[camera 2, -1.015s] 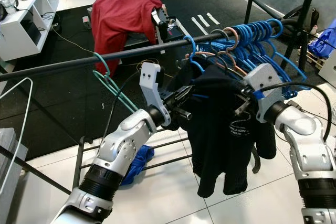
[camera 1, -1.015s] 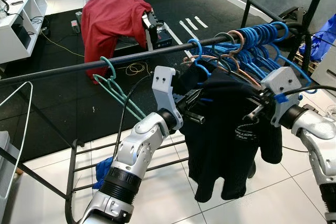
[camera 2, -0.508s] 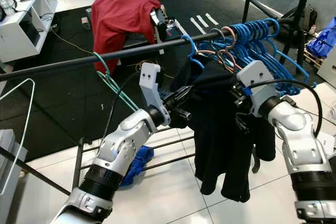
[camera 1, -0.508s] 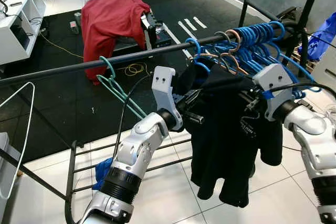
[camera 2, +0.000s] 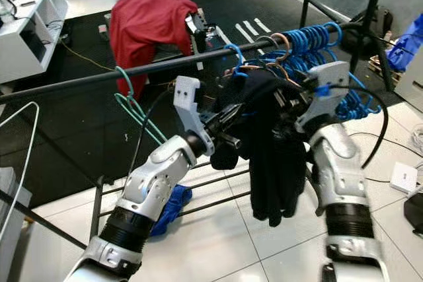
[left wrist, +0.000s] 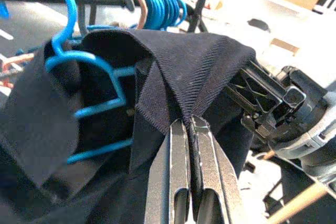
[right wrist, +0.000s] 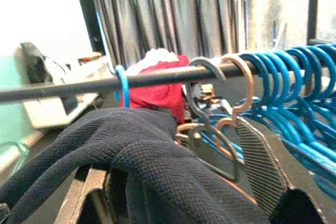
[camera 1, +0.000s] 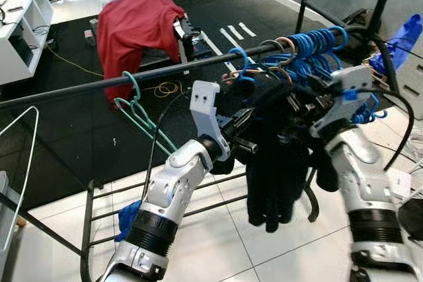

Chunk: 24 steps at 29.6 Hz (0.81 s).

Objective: Hang hanger

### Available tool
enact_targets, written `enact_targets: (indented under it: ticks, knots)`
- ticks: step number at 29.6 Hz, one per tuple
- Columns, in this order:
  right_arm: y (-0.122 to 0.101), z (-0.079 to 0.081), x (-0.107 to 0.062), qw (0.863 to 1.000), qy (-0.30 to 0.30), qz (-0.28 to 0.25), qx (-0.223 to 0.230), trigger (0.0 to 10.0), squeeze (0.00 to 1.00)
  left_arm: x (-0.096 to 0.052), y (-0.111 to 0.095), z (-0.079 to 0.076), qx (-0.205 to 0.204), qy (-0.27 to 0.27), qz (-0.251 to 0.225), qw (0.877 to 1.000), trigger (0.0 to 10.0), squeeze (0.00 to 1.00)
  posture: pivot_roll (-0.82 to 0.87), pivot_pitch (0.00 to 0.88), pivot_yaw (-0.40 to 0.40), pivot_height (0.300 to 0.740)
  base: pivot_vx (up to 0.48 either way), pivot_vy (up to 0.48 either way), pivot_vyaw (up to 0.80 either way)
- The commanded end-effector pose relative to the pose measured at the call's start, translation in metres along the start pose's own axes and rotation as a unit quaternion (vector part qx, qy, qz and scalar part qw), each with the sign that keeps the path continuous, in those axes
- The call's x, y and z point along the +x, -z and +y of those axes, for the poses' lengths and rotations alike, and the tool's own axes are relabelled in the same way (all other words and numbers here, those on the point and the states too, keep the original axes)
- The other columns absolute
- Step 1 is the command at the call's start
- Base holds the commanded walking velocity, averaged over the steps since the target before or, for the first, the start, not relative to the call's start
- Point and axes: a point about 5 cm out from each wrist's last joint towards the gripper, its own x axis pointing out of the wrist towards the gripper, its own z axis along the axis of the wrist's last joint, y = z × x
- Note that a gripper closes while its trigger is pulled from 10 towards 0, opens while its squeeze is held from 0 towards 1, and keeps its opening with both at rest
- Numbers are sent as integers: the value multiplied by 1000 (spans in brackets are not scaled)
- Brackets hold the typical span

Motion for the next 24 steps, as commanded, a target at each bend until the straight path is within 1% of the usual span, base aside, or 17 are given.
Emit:
enact_targets:
  ticks: [1,2,4,5,6,7,9,10,13,15,16,17,18,20,21,23,24]
  knots:
    - [-29,-14,2,995,34,-81,39,10000,0,-6,12,10,-15,-31,25,999,0,0,-154,87,109,740,0,0,0]
    - [-34,-17,5,986,45,-116,108,10000,0,-6,12,10,-16,-31,25,999,0,0,-153,86,108,740,0,0,0]
    - [-34,-17,5,986,45,-116,108,10000,0,-6,12,10,-16,-31,25,999,0,0,-153,86,108,740,0,0,0]
    - [-37,-20,8,976,58,-138,160,10000,0,-6,13,10,-16,-31,25,999,0,0,-150,83,107,740,0,0,0]
    - [-37,-20,8,976,58,-138,160,10000,0,-6,13,10,-16,-31,25,999,0,0,-150,83,107,740,0,0,0]
    - [-34,-22,11,967,71,-134,207,10000,0,-6,13,10,-16,-31,25,999,0,0,-151,80,106,740,0,0,0]
    - [-34,-22,11,967,71,-134,207,10000,0,-6,13,10,-16,-31,25,999,0,0,-151,80,106,740,0,0,0]
    - [-28,-21,14,968,86,-113,207,10000,0,-6,13,9,-16,-30,25,999,0,0,-152,84,107,740,0,0,0]
    - [-26,-19,15,968,92,-101,212,10000,0,-6,13,9,-16,-30,25,999,0,0,-151,87,108,740,0,0,0]
    - [-27,-18,15,969,95,-96,206,10000,0,-6,14,9,-17,-30,26,999,0,0,-155,90,110,740,0,0,0]
    - [-30,-17,15,973,88,-95,192,10000,0,-6,14,9,-17,-30,27,999,0,0,-155,92,109,740,0,0,0]
    - [-30,-17,15,973,88,-95,192,10000,0,-6,14,9,-17,-30,27,999,0,0,-155,92,109,740,0,0,0]
    - [-33,-16,15,976,82,-96,177,10000,0,-7,15,9,-18,-30,28,999,0,0,-155,92,109,740,0,0,0]
    - [-33,-16,15,976,82,-96,177,10000,0,-7,15,9,-18,-30,28,999,0,0,-155,92,109,740,0,0,0]
    - [-34,-16,15,979,77,-95,165,10000,0,-7,15,9,-18,-30,28,999,0,0,-155,92,109,740,0,0,0]
    - [-34,-16,15,979,77,-95,165,10000,0,-7,15,9,-18,-30,28,999,0,0,-155,92,109,740,0,0,0]
    - [-28,-18,16,989,98,-52,95,10000,0,-7,16,9,-18,-31,29,999,0,0,-160,95,109,740,0,0,0]
